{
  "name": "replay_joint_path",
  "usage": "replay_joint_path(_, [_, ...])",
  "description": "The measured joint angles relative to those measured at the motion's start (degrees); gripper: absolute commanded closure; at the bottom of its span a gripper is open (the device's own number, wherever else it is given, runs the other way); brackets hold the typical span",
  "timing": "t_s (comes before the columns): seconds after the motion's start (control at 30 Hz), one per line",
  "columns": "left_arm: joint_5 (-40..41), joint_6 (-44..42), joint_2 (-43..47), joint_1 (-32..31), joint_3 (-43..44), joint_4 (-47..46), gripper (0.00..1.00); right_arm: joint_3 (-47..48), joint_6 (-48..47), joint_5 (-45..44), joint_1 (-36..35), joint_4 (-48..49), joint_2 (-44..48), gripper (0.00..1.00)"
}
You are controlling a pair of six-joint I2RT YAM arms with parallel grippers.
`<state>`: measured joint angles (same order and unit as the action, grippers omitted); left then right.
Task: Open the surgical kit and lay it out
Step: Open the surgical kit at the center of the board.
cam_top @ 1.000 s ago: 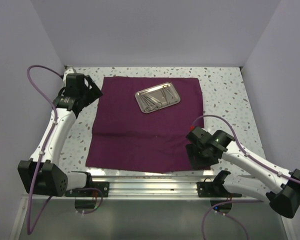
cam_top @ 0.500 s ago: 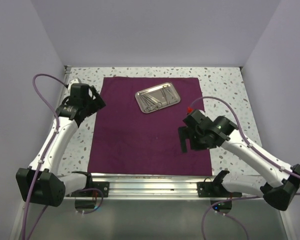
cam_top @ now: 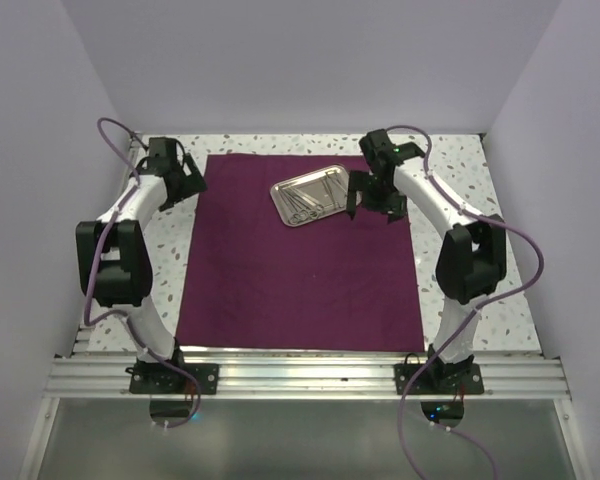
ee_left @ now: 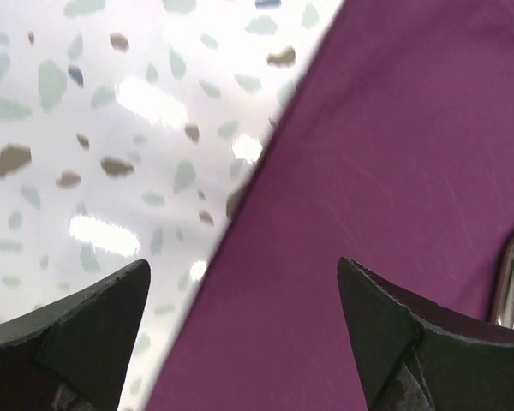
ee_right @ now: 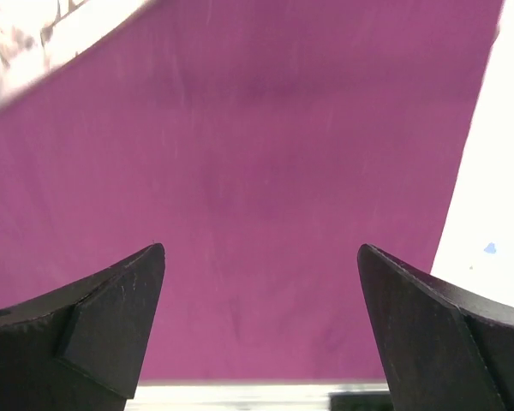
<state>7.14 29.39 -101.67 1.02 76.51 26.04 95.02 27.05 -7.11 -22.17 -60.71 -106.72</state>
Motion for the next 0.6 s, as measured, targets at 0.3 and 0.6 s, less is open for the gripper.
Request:
replay_joint_path(0.3, [-3.4,-2.6,-11.1,1.8,8.3,-1.5,0.10,9.9,-1.0,4.8,9.1,2.6,-7.9,0.02])
replay_joint_path(0.6, [-6.3,-1.9,-9.3,-2.3,7.9,-2.1,0.10,25.3,-5.1,10.2,6.7,5.6,-13.3,0.02])
